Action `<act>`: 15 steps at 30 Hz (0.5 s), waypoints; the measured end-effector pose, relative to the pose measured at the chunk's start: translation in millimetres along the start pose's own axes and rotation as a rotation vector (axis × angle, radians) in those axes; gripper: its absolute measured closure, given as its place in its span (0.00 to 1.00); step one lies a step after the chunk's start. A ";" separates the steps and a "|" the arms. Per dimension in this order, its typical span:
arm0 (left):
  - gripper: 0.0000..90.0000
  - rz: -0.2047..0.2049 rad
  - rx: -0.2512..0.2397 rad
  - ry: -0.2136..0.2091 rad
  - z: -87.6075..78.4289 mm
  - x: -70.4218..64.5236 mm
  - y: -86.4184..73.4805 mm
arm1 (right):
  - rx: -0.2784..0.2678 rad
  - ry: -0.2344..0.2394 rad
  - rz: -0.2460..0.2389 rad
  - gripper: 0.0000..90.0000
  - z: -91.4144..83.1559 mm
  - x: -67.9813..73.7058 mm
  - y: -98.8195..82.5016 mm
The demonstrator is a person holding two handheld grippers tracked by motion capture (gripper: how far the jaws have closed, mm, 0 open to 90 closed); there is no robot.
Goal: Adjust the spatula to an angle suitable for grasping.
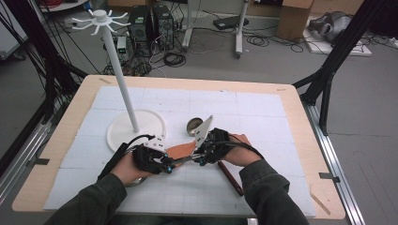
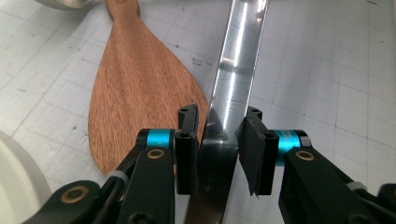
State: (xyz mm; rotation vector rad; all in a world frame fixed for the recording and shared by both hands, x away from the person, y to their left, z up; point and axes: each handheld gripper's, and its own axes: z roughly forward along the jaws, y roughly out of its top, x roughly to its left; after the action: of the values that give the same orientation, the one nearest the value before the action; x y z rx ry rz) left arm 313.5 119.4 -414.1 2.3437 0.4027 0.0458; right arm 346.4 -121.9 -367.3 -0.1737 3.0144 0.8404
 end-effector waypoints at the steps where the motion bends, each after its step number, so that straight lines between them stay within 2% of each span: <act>1: 0.77 0.009 -0.001 -0.003 -0.8 -0.3 0.1 | -0.003 0.005 0.006 0.76 -0.2 0.2 0.0; 5: 0.78 0.029 0.002 0.001 -1.5 -2.2 0.3 | -0.002 0.009 0.008 0.75 -1.4 1.5 0.3; 7: 0.79 0.034 0.010 0.001 -2.6 -2.6 0.1 | -0.007 -0.008 0.023 0.72 -4.0 2.4 -0.7; 12: 0.80 0.041 0.001 -0.002 -4.3 -4.5 -0.5 | -0.051 -0.025 0.056 0.64 -15.0 2.3 -7.4; 15: 0.82 0.049 0.005 -0.002 -6.8 -4.4 -0.4 | -0.071 -0.055 0.088 0.55 -22.8 2.5 -11.9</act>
State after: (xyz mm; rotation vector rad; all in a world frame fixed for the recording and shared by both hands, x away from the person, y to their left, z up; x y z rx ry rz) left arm 308.2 123.0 -409.1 2.3585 0.3448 0.0662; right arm 345.7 -144.0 -354.0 -0.0177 2.9620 0.9436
